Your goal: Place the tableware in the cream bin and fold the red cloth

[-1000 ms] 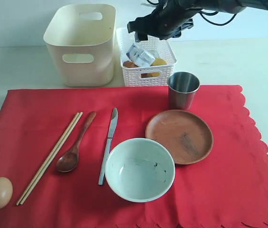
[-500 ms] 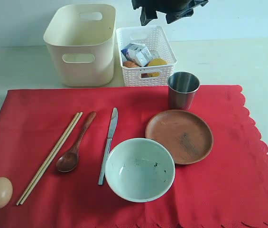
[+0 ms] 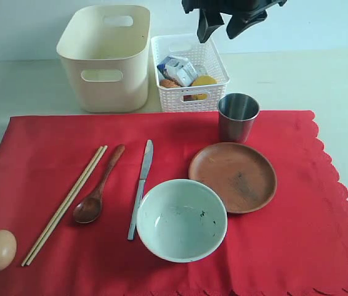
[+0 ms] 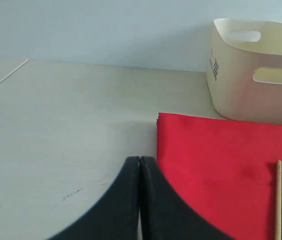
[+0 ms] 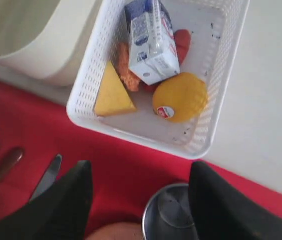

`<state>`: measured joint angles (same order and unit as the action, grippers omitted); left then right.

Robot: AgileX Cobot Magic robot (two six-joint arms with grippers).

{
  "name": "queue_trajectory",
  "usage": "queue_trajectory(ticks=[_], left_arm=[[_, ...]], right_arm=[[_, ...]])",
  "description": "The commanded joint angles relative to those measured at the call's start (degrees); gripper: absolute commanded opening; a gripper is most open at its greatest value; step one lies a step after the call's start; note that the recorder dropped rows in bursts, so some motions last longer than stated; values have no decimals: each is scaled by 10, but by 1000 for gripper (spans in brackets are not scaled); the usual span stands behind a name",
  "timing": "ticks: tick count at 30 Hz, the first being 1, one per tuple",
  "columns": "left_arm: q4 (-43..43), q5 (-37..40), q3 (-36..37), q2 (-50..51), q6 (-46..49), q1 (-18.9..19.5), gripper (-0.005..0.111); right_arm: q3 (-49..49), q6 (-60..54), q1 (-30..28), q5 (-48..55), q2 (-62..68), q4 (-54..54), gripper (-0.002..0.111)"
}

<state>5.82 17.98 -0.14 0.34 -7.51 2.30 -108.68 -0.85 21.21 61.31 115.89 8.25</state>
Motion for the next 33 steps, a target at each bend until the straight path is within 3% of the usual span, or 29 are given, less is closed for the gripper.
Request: queue_trajectory(ticks=[1,7,21,33], left_arm=[[-1,-1,1,-3,0,0,0],[-1,-1,1,-3,0,0,0],[-1,-1,1,-3,0,0,0],[-1,-1,1,-3,0,0,0]], right_arm=[[-2,-20,-3,24,-19,-5,54],[47,-20,-3,10,-60,-30,51],[302,-20,-3,-135,-227,-39,51],[473,-81,-2,-180,-382,56,51]])
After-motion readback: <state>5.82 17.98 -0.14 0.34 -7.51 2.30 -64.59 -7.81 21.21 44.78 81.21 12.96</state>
